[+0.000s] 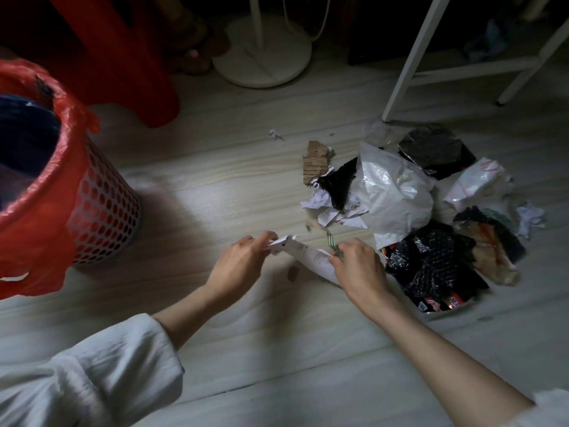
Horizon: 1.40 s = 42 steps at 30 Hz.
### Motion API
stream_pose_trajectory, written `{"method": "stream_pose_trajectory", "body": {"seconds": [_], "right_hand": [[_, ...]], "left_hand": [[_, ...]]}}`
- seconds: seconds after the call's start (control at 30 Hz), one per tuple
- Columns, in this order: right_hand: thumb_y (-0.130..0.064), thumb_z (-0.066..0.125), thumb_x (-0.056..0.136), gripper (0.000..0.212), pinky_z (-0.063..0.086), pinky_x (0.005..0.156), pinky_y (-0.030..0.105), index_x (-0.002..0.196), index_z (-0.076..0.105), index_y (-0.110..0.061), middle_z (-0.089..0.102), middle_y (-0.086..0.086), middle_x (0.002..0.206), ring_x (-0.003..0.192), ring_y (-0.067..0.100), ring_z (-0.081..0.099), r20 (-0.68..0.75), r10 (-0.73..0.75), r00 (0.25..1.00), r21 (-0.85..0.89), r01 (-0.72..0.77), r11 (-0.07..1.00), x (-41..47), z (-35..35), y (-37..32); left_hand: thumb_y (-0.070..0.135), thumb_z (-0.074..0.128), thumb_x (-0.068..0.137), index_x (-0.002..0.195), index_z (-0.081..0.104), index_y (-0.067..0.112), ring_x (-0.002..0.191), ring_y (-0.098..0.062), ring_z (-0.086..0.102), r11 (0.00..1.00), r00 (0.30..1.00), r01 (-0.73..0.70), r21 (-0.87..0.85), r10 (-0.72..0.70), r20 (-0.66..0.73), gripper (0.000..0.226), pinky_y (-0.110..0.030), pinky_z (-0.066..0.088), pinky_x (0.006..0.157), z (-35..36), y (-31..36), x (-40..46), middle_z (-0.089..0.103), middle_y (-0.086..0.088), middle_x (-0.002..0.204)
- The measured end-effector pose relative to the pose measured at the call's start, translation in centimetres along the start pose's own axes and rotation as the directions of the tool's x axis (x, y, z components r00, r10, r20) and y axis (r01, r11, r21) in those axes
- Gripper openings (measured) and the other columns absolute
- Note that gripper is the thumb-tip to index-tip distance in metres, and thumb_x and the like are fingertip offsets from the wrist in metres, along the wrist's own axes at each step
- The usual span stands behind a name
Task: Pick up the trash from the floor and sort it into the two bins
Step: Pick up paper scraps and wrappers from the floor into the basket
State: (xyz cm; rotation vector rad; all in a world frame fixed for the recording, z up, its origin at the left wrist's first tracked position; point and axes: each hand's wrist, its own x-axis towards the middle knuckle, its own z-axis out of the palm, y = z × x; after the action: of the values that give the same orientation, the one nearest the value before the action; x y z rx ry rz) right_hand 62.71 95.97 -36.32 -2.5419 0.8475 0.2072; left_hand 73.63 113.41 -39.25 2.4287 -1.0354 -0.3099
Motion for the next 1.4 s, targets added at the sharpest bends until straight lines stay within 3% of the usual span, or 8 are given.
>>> {"method": "stream_pose_trajectory", "body": {"seconds": [0.23, 0.43, 0.63, 0.93, 1.0, 1.17, 1.3, 1.4], "right_hand": [[-0.019, 0.051, 0.093, 0.021, 0.043, 0.079, 0.034, 0.101, 0.063, -0.003, 0.057, 0.013, 0.112, 0.102, 0.031, 0.056, -0.127, -0.241, 0.962, -0.023, 0.24, 0.97, 1.9, -6.7, -8.0], [-0.022, 0.066, 0.082, 0.02, 0.039, 0.06, 0.028, 0.088, 0.067, -0.003, 0.061, 0.007, 0.075, 0.078, 0.025, 0.058, 0.031, -0.266, 0.963, 0.351, 0.239, 0.906, 2.7, -11.2, -19.8], [-0.01, 0.071, 0.071, 0.019, 0.04, 0.052, 0.028, 0.057, 0.058, -0.012, 0.054, 0.004, 0.057, 0.054, 0.017, 0.049, 0.18, -0.412, 0.893, 0.542, 0.259, 0.799, 2.1, -9.9, -32.1], [0.004, 0.06, 0.078, 0.004, 0.058, 0.073, 0.037, 0.079, 0.063, 0.007, 0.056, 0.01, 0.068, 0.063, 0.02, 0.055, 0.207, -0.41, 0.888, 0.64, 0.194, 0.744, 2.3, -5.4, -41.6], [0.004, 0.059, 0.084, 0.01, 0.057, 0.065, 0.03, 0.092, 0.058, -0.001, 0.053, 0.008, 0.071, 0.062, 0.018, 0.056, 0.252, -0.413, 0.875, 0.748, 0.095, 0.657, 2.1, -5.1, -41.9], [-0.002, 0.055, 0.089, 0.026, 0.054, 0.067, 0.031, 0.115, 0.054, 0.0, 0.054, 0.003, 0.077, 0.08, 0.022, 0.058, 0.169, -0.426, 0.889, 0.786, 0.139, 0.602, 1.6, -5.9, -39.0], [-0.009, 0.055, 0.09, 0.018, 0.054, 0.063, 0.029, 0.108, 0.058, -0.008, 0.06, 0.004, 0.086, 0.072, 0.017, 0.062, 0.146, -0.47, 0.871, 0.702, 0.244, 0.67, 1.5, -7.8, -33.4], [-0.011, 0.055, 0.091, 0.013, 0.054, 0.064, 0.031, 0.103, 0.057, -0.015, 0.06, -0.001, 0.085, 0.073, 0.018, 0.063, 0.188, -0.461, 0.867, 0.587, 0.278, 0.761, 1.7, -8.5, -27.2]], "left_hand": [[0.006, 0.058, 0.088, 0.099, 0.061, 0.01, 0.074, -0.027, 0.058, 0.995, 0.924, -0.023, -0.095, -0.015, -0.383, 0.012, -0.037, 0.047, 0.061, -9.5, 0.9, 2.2, 0.063, -0.007, 0.089], [0.013, 0.06, 0.088, 0.108, 0.056, 0.008, 0.081, -0.024, 0.062, 0.979, 0.664, 0.059, -0.196, -0.186, -0.724, 0.021, -0.035, 0.047, 0.065, -20.4, -0.5, 0.6, 0.067, -0.009, 0.095], [0.022, 0.057, 0.088, 0.098, 0.06, 0.013, 0.082, -0.029, 0.06, 0.875, 0.47, 0.349, -0.336, -0.473, -0.745, 0.014, -0.037, 0.046, 0.068, -29.1, -7.1, -5.2, 0.063, -0.003, 0.085], [0.021, 0.05, 0.093, 0.132, 0.043, 0.006, 0.106, -0.03, 0.053, 0.701, 0.49, 0.595, -0.392, -0.704, -0.514, 0.042, -0.033, 0.038, 0.084, -31.8, -12.2, -8.6, 0.057, -0.014, 0.122], [0.016, 0.045, 0.093, 0.13, 0.043, 0.004, 0.096, -0.028, 0.055, 0.729, 0.524, 0.575, -0.371, -0.676, -0.517, 0.039, -0.031, 0.039, 0.078, -31.7, -12.9, -8.7, 0.059, -0.012, 0.105], [0.007, 0.044, 0.091, 0.133, 0.045, 0.006, 0.126, -0.023, 0.042, 0.836, 0.523, 0.443, -0.324, -0.535, -0.664, 0.041, -0.03, 0.031, 0.105, -30.1, -12.6, -8.2, 0.048, -0.012, 0.134], [0.004, 0.048, 0.086, 0.117, 0.055, 0.009, 0.112, -0.026, 0.046, 0.902, 0.434, 0.374, -0.218, -0.377, -0.818, 0.033, -0.032, 0.033, 0.098, -28.9, -9.8, -6.9, 0.055, -0.011, 0.116], [0.009, 0.044, 0.083, 0.112, 0.057, 0.008, 0.101, -0.029, 0.047, 0.95, 0.509, 0.294, -0.104, -0.248, -0.824, 0.032, -0.034, 0.036, 0.091, -26.6, -6.6, -5.4, 0.055, -0.013, 0.108]]}}
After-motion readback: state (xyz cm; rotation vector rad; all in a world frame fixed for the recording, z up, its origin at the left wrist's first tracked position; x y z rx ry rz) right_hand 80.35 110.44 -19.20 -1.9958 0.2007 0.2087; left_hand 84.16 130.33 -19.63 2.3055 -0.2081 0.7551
